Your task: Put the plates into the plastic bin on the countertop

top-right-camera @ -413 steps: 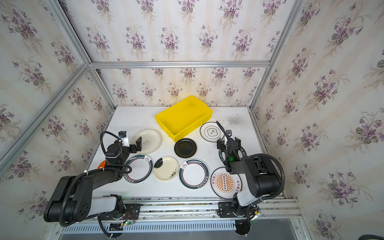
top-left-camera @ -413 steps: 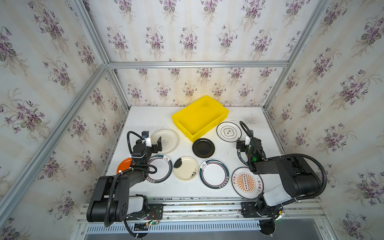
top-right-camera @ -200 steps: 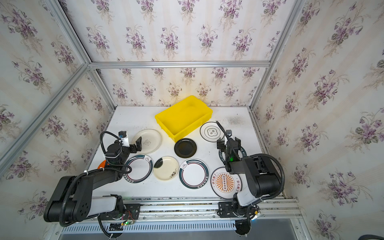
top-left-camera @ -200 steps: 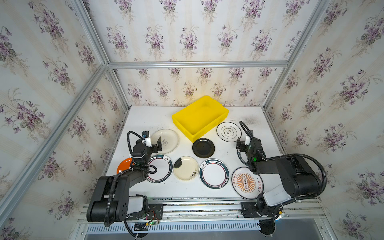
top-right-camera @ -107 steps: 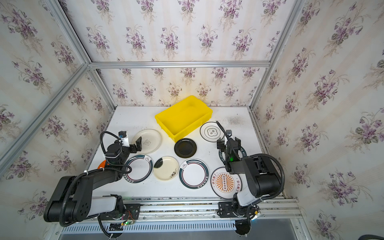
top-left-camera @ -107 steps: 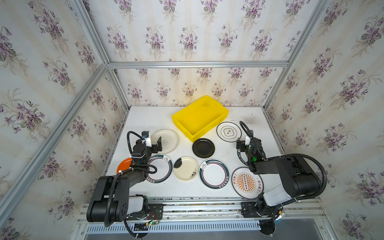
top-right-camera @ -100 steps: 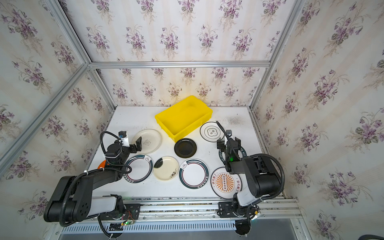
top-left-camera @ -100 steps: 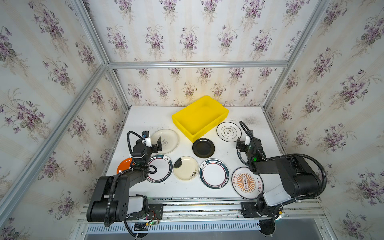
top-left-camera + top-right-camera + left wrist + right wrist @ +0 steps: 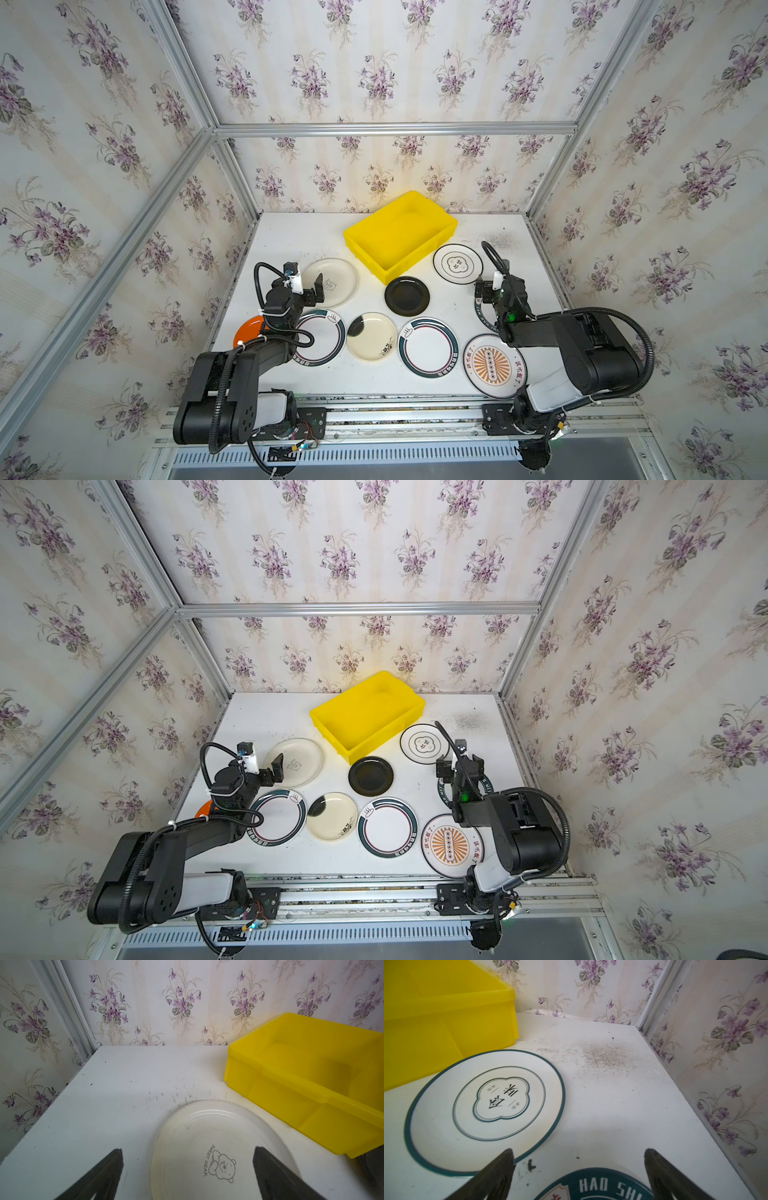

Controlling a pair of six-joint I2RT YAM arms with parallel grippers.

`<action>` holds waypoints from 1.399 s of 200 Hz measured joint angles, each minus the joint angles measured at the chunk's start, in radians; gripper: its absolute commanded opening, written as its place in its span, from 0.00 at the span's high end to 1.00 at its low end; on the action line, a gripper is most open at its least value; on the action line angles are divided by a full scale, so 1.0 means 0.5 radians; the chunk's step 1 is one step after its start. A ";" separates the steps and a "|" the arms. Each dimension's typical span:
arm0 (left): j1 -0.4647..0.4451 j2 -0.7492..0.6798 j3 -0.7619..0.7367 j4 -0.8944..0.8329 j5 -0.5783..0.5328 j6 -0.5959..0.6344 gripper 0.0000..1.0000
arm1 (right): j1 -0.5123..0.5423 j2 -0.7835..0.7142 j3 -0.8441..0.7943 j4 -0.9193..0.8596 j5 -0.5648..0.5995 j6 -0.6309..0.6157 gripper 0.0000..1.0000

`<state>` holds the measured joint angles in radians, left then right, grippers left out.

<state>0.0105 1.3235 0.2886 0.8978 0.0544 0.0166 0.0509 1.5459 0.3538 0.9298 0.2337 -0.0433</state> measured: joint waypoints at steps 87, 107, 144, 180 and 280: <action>-0.031 -0.008 0.014 -0.031 -0.052 0.001 0.00 | -0.046 -0.025 -0.017 -0.014 -0.114 0.071 0.00; -0.079 -0.109 0.130 -0.242 -0.111 0.000 0.00 | -0.044 -0.193 -0.002 -0.163 -0.098 0.083 0.00; -0.085 -0.076 0.521 -0.736 -0.220 -0.091 0.00 | -0.049 -0.568 0.169 -0.523 -0.016 0.109 0.00; -0.169 -0.210 0.542 -1.063 -0.307 -0.179 0.00 | -0.047 -0.875 0.299 -1.130 0.053 0.323 0.00; -0.954 -0.849 0.327 -1.371 -0.757 -0.407 0.00 | -0.189 -1.283 0.628 -2.982 -0.137 0.913 0.00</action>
<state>-0.4667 0.8989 0.4519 0.2123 -0.3241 -0.1871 -0.0437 0.9043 0.6678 -0.5613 0.1650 0.4133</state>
